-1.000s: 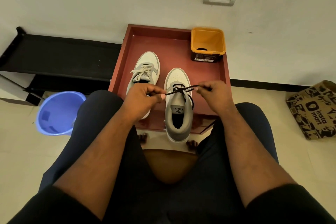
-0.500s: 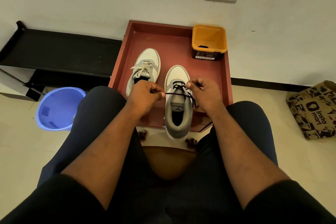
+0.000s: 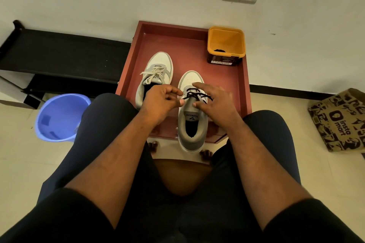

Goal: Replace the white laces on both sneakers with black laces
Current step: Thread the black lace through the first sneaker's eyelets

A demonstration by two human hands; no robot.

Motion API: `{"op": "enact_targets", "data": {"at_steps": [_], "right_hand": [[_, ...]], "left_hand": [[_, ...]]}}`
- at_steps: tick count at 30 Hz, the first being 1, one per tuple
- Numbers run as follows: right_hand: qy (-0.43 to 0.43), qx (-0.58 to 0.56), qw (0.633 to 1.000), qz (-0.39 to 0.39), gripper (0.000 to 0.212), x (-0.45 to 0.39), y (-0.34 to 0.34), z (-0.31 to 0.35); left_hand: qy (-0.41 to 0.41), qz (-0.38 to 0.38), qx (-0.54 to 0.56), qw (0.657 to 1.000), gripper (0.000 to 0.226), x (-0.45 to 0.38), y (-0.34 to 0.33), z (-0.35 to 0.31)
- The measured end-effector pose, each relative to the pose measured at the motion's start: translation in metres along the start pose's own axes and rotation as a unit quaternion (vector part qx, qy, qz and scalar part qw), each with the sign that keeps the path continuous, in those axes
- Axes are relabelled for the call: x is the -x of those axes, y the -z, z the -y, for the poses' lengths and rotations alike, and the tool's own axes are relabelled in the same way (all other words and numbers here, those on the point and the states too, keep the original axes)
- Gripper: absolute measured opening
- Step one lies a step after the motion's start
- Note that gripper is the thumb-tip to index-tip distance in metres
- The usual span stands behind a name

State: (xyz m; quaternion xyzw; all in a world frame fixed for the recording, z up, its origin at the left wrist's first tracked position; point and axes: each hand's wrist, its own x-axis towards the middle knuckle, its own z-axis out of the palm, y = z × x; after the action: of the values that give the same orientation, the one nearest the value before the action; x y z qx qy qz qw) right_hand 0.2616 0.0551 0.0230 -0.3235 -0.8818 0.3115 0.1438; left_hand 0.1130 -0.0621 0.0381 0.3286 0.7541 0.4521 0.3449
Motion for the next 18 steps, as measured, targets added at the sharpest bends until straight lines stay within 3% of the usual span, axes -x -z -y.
{"op": "enact_targets", "data": {"at_steps": [2,6,11,14,18], "right_hand": [[0.019,-0.04,0.998,0.034,0.047,0.001,-0.006,0.008],[-0.029,-0.124,0.991,-0.031,0.021,-0.003,-0.004,0.001],[0.013,-0.107,0.994,0.012,0.038,0.001,0.0,0.007],[0.027,-0.125,0.991,0.028,0.024,0.001,-0.005,0.01],[-0.035,-0.145,0.987,-0.063,0.021,-0.005,0.001,0.001]], "left_hand": [[-0.003,0.024,-0.003,1.0,0.026,0.0,-0.003,0.0],[-0.004,0.001,-0.008,1.0,0.019,-0.001,-0.002,-0.001],[-0.012,0.006,0.015,1.0,0.021,-0.002,-0.004,-0.004],[-0.013,-0.006,0.039,0.999,0.027,-0.004,-0.007,-0.002],[-0.012,-0.045,-0.02,0.999,0.036,-0.009,-0.013,0.01]]}}
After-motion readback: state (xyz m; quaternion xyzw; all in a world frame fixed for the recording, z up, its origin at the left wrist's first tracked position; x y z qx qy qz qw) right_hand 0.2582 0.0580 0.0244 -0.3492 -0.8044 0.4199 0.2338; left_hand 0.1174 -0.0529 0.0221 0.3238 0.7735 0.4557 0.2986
